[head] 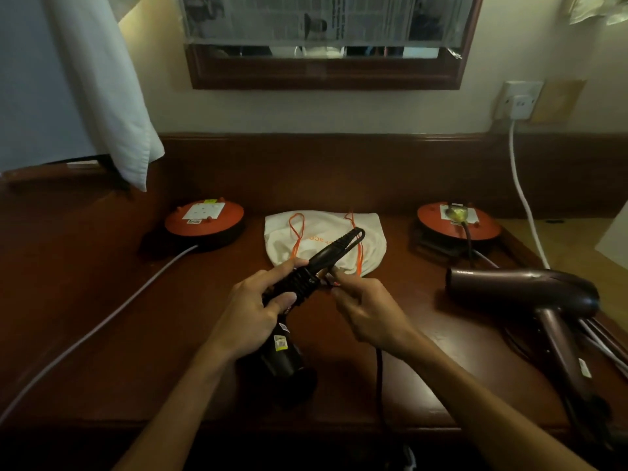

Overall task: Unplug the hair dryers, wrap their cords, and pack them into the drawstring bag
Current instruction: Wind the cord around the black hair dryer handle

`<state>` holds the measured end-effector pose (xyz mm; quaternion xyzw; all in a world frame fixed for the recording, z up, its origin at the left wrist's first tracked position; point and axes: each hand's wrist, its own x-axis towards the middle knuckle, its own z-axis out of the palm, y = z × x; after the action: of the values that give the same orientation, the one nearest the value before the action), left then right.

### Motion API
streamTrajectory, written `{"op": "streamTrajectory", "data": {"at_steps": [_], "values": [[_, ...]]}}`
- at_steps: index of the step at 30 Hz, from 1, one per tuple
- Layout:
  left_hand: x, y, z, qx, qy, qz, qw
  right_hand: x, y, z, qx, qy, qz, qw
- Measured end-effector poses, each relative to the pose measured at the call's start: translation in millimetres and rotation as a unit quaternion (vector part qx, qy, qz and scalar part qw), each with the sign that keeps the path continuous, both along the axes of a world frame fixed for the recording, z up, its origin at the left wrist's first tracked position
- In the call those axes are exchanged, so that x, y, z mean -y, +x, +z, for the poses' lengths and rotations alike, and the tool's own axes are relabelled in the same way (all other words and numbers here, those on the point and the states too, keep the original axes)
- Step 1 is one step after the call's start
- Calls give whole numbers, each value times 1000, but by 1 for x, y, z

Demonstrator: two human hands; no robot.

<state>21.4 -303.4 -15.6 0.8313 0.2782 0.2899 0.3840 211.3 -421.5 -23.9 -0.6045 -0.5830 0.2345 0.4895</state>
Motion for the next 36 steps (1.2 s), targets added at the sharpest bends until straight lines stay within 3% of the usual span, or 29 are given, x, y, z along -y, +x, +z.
{"op": "streamTrajectory", "data": {"at_steps": [6, 15, 22, 24, 26, 28, 29, 34, 36], "values": [[3, 4, 1, 5, 8, 17, 1000, -1, -15, -17, -32, 32, -14, 999], [2, 6, 0, 13, 16, 25, 999, -3, -36, -35, 114, 133, -138, 975], [-1, 2, 6, 19, 9, 38, 999, -2, -16, -13, 380, 132, -80, 912], [-1, 0, 8, 21, 1, 37, 999, 2, -13, -8, 297, 102, -54, 948], [0, -1, 8, 29, -7, 37, 999, 11, -15, -5, 51, 9, -22, 998], [5, 1, 8, 32, 1, 41, 999, 21, -20, -2, -190, -72, -7, 979], [8, 3, 7, 29, 14, 51, 998, 25, -21, -2, -227, -92, -14, 970], [12, 11, 5, 5, 48, 96, 994, 42, -29, -6, -45, -125, -4, 991], [15, 12, 3, -55, 109, 94, 988, 45, -27, -2, 57, -141, 10, 988]]}}
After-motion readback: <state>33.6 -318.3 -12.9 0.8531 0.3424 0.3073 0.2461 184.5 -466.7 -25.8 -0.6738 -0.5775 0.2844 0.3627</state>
